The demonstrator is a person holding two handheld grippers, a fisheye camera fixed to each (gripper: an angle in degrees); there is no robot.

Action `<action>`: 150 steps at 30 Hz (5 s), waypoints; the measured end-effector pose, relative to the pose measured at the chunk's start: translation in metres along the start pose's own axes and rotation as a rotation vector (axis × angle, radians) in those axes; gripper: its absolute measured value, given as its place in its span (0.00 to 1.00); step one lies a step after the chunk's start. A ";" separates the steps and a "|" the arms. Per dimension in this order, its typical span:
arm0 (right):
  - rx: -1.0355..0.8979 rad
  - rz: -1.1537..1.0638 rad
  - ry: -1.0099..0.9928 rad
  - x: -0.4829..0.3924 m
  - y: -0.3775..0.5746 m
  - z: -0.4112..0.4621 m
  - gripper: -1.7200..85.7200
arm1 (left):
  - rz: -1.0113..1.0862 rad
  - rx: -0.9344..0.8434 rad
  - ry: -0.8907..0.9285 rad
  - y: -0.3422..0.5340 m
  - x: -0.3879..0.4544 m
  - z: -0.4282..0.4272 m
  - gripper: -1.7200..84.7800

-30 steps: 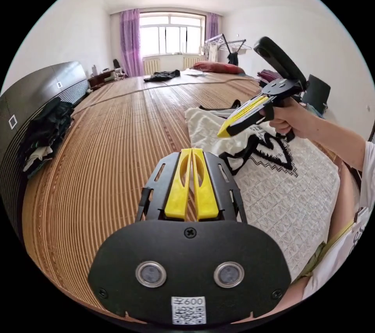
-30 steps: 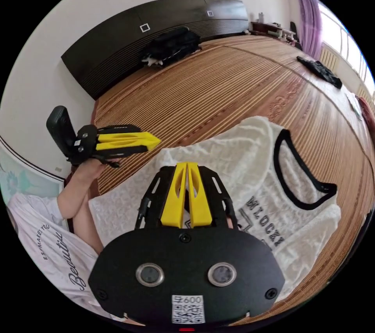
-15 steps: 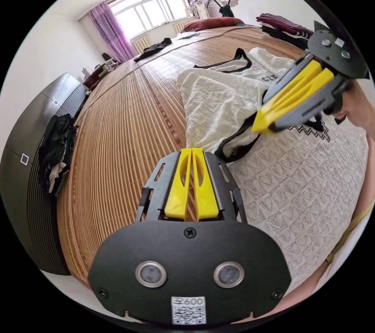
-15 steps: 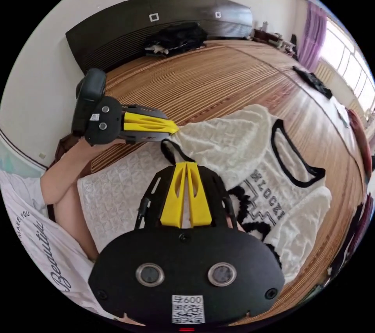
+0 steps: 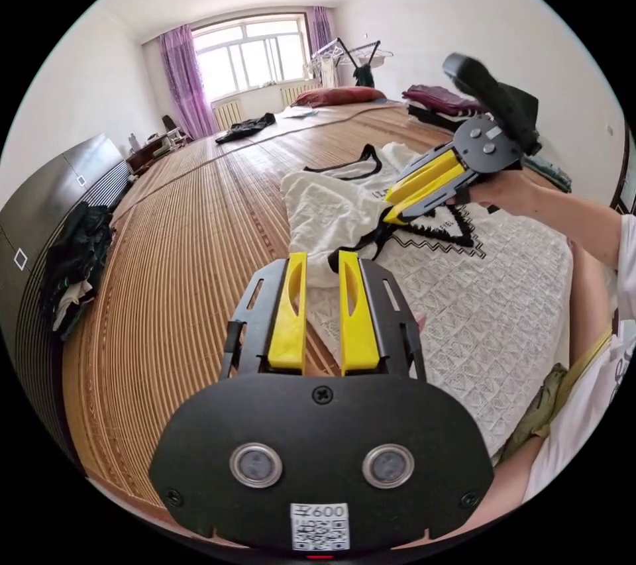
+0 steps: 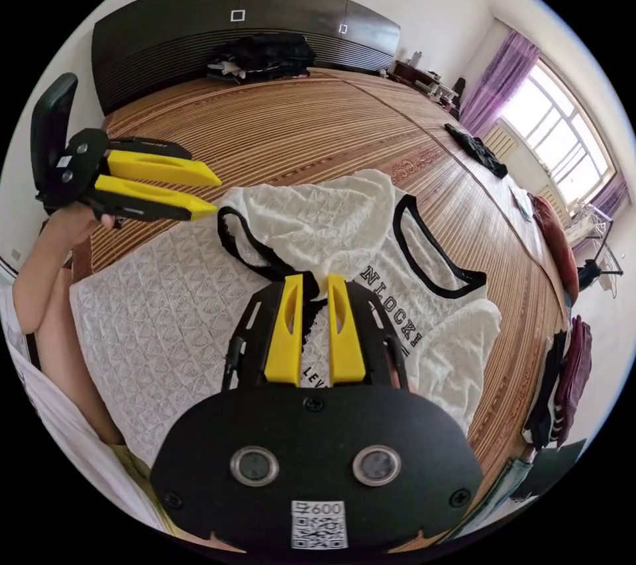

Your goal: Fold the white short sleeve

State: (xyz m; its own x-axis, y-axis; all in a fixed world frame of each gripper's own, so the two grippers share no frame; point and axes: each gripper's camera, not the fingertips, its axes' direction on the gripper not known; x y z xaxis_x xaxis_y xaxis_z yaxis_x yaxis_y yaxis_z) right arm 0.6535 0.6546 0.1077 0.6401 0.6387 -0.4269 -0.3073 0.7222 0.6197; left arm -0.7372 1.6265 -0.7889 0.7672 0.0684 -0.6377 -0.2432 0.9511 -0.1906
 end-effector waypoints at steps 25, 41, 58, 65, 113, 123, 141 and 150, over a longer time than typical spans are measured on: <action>0.000 0.269 -0.140 0.069 0.026 -0.083 0.08 | 0.040 -0.032 0.145 0.023 -0.084 -0.071 0.07; 0.317 0.416 -0.029 0.091 0.065 -0.242 0.02 | 0.197 -0.127 -0.143 -0.039 -0.085 -0.072 0.05; 0.234 1.054 -0.500 0.244 0.457 -0.462 0.09 | -0.753 0.017 1.040 0.148 -0.283 -0.162 0.10; 0.063 0.847 -0.545 0.250 0.425 -0.515 0.11 | -0.775 -0.041 1.057 0.154 -0.263 -0.192 0.13; 0.090 0.770 -0.367 0.021 0.458 -0.620 0.01 | -0.307 -0.355 0.060 0.117 0.149 -0.159 0.06; 0.269 0.888 -0.551 -0.003 0.535 -0.674 0.01 | -0.558 -0.176 0.350 0.214 0.121 -0.226 0.05; 0.422 0.936 -0.605 -0.047 0.591 -0.793 0.01 | -0.640 0.160 0.652 0.308 0.104 -0.372 0.05; 0.568 1.055 -0.679 -0.061 0.608 -0.794 0.01 | -0.813 0.342 0.753 0.355 0.069 -0.378 0.05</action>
State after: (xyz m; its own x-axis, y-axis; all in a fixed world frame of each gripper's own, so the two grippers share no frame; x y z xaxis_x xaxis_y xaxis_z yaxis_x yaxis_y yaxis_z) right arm -0.1314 1.2661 -0.0122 0.5509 0.4389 0.7098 -0.6357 -0.3304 0.6977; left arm -0.9946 1.8548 -1.1831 0.0485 -0.6874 -0.7247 0.4210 0.6720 -0.6092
